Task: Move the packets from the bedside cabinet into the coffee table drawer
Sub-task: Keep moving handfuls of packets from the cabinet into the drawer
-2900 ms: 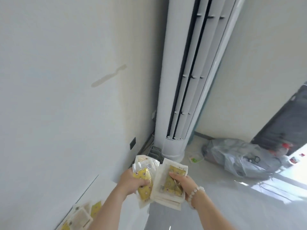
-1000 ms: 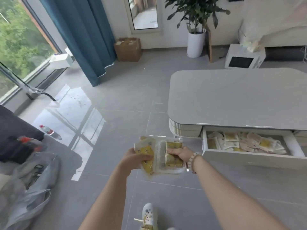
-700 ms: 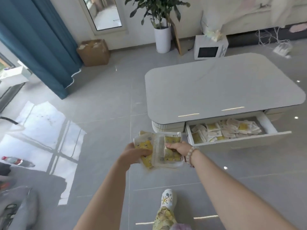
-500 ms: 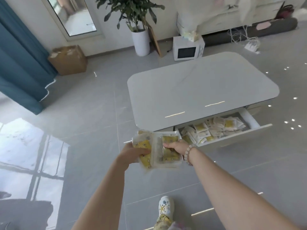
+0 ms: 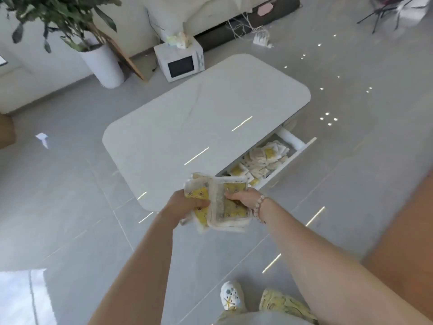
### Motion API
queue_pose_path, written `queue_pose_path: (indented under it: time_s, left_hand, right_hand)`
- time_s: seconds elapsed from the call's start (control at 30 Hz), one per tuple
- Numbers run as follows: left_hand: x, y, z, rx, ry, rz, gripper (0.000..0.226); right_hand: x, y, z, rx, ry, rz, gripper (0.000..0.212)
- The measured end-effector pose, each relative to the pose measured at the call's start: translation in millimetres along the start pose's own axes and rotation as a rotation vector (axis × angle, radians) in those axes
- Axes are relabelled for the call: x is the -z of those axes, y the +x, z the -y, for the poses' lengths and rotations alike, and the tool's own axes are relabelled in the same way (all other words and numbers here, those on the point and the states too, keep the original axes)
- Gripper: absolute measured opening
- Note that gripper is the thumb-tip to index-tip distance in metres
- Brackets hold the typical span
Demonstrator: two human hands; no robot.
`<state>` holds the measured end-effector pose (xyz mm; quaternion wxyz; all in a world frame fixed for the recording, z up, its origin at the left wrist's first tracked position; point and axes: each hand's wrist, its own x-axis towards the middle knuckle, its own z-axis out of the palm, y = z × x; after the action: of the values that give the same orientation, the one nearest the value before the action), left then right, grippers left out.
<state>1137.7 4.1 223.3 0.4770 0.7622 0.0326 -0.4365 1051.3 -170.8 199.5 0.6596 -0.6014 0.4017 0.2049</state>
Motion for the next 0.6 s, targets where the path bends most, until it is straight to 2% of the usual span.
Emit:
queue_pose_path:
  time_s: [0.17, 0.3, 0.6]
  left_hand:
    - [-30.1, 24.8, -41.8, -0.031, 0.083, 0.082, 0.022]
    - [-51.6, 46.5, -68.5, -0.071, 0.153, 0.104, 0.026]
    - [-104.3, 119.8, -120.3, -0.001, 0.194, 0.053, 0.022]
  right_hand:
    - [36.8, 8.1, 10.5, -0.018, 0.087, -0.08, 0.044]
    - [63.0, 23.7, 17.0, -0.009, 0.117, -0.116, 0.05]
    - [143.9, 78.6, 49.4, -0.048, -0.032, -0.102, 0.056]
